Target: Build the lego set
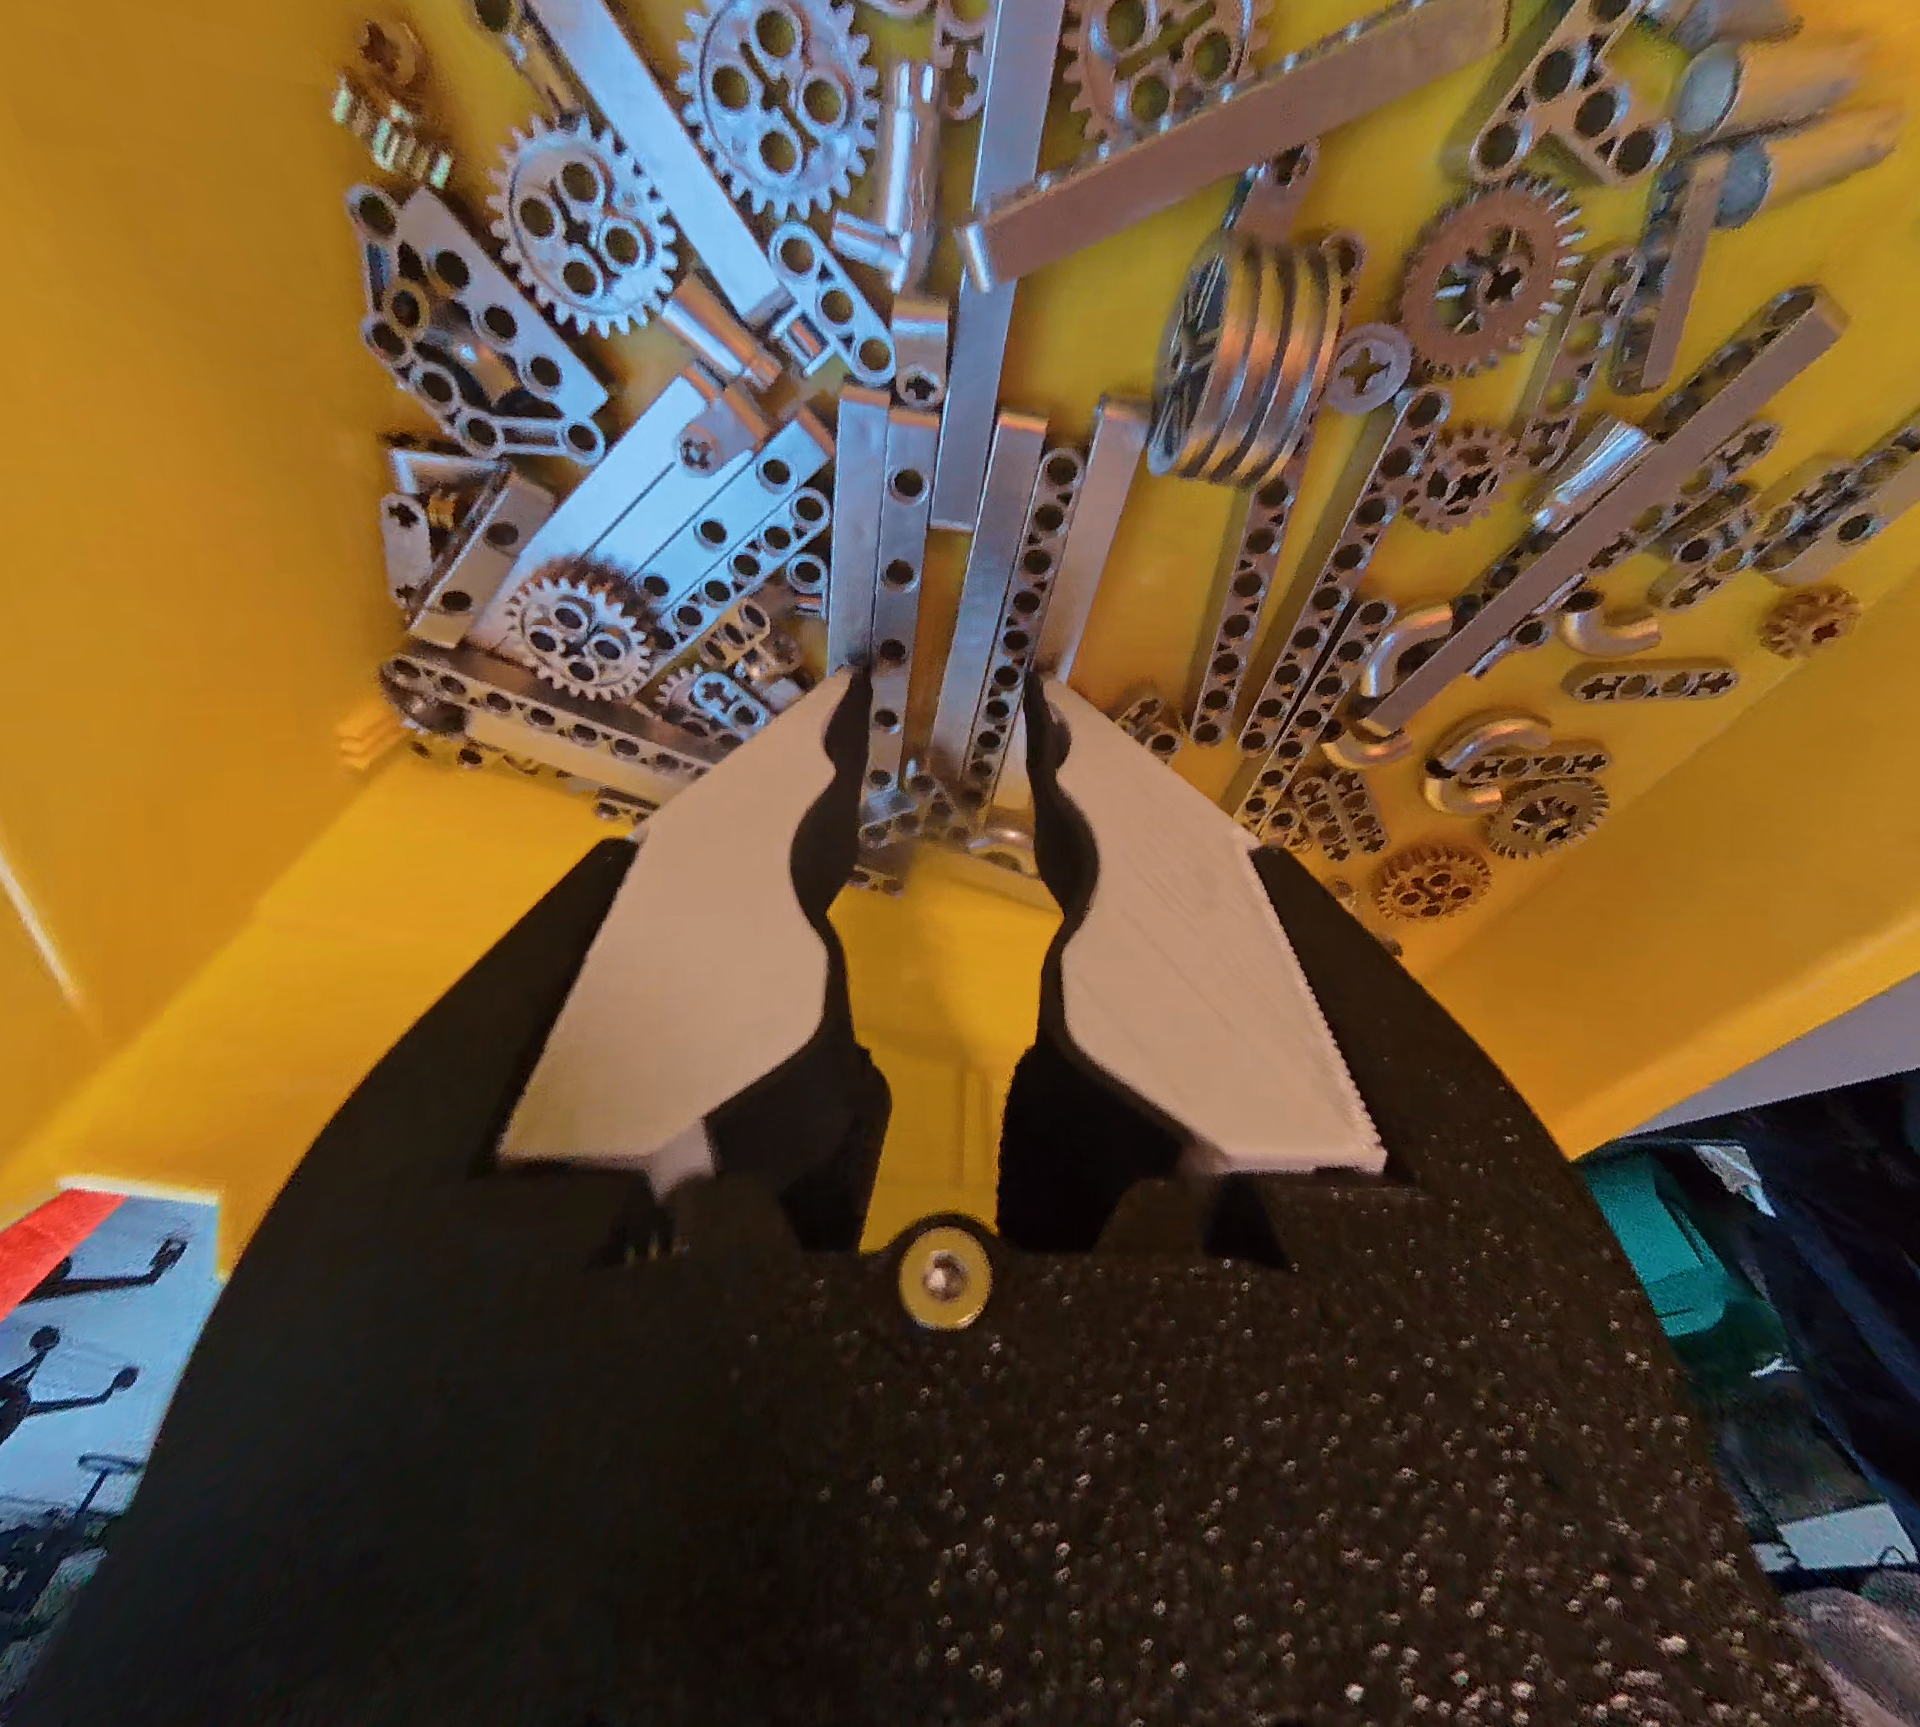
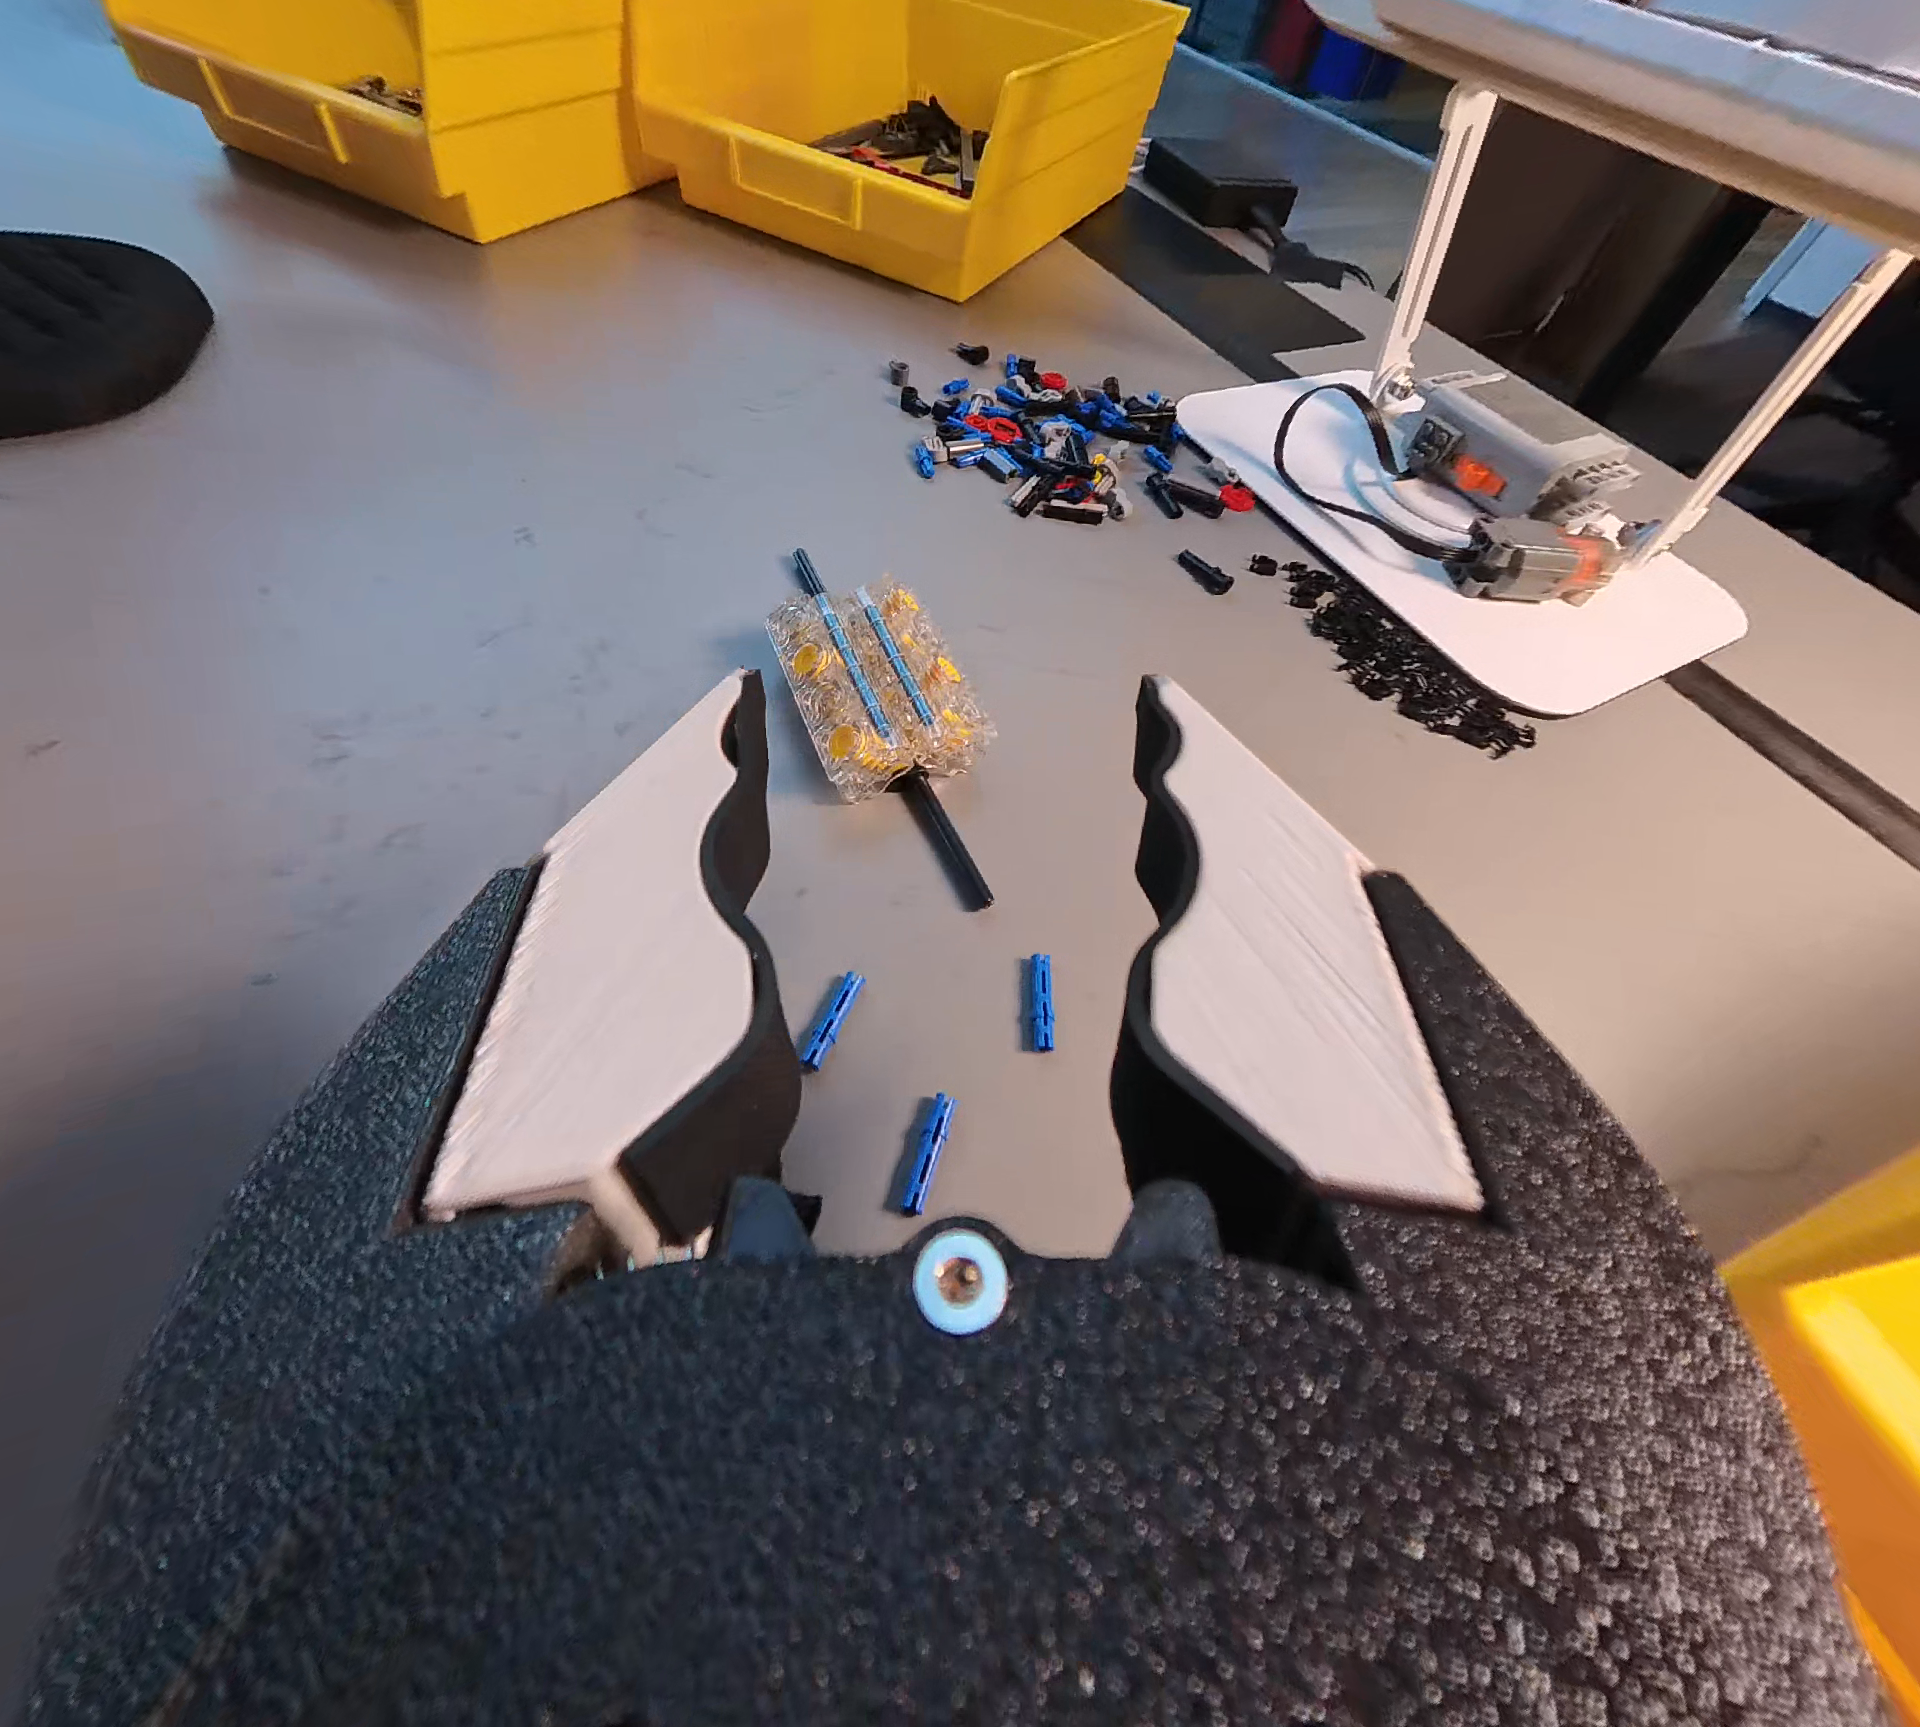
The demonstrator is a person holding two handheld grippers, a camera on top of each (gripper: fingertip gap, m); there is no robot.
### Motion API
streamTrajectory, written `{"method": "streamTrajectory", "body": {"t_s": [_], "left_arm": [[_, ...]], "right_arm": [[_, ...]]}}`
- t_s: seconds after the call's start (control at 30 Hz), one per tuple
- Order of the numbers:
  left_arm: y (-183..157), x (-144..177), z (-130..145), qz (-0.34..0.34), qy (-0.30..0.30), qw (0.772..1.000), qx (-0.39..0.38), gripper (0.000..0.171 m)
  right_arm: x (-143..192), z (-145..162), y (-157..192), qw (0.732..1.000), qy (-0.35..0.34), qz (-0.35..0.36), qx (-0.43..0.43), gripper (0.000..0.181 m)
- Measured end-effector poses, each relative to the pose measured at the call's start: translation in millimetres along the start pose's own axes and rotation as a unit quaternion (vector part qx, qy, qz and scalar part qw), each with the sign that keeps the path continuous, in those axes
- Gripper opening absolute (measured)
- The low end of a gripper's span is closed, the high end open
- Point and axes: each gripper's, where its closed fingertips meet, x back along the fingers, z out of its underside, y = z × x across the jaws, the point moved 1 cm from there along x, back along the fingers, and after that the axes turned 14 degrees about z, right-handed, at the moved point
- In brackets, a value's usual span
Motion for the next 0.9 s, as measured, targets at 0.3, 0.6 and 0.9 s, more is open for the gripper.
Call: {"method": "streamTrajectory", "body": {"t_s": [0.3, 0.6, 0.9], "left_arm": [[-23, -1, -45, 0.053, -0.048, 0.997, -0.035, 0.000], [-11, 38, -66, 0.011, -0.107, 0.993, -0.043, 0.017], [57, 17, -1, -0.053, 0.022, 0.993, 0.101, 0.046]], "right_arm": [[4, 0, -1, 1.000, -0.003, 0.010, 0.006, 0.068], [7, 0, -5, 1.000, -0.006, 0.016, -0.001, 0.066], [4, 2, -6, 1.000, 0.000, 0.017, -0.004, 0.066]]}}
